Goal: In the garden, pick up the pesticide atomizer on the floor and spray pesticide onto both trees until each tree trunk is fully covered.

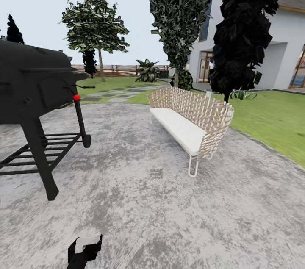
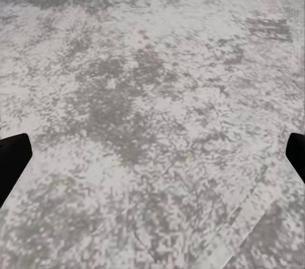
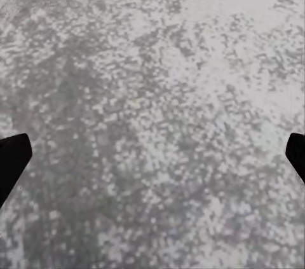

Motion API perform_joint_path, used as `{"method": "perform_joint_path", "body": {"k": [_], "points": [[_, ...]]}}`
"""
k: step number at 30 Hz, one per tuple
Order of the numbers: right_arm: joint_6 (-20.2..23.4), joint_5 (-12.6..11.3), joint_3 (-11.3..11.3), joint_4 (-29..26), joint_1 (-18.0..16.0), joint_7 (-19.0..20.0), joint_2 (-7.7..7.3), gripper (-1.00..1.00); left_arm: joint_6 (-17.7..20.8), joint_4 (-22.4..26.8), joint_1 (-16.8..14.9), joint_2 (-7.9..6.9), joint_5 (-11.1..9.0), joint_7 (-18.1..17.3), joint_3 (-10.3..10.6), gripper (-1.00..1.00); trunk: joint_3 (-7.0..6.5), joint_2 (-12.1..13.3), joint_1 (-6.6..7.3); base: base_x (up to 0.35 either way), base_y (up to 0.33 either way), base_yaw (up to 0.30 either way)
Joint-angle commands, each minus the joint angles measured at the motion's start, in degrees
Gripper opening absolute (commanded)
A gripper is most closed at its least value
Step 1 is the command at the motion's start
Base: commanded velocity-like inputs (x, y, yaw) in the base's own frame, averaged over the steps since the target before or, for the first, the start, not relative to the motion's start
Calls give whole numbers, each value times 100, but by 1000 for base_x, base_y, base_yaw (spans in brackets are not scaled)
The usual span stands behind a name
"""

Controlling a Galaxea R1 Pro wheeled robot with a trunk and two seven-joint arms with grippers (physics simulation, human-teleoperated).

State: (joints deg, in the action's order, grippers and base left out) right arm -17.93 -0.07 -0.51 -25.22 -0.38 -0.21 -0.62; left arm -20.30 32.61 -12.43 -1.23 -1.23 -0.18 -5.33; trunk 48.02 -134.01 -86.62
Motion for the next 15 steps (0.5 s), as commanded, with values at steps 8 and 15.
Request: {"method": "perform_joint_path", "body": {"k": [8, 15], "points": [[0, -2, -1, 0, 3, 3, -8, 100, 0, 0, 1, 0, 0, 0, 1, 100, 8, 0, 0, 338, 0, 34], [0, -2, -1, 0, 3, 1, -9, 100, 0, -45, 1, 0, 0, 0, -1, 100, 9, 0, 0, 338, 0, 1]]}}
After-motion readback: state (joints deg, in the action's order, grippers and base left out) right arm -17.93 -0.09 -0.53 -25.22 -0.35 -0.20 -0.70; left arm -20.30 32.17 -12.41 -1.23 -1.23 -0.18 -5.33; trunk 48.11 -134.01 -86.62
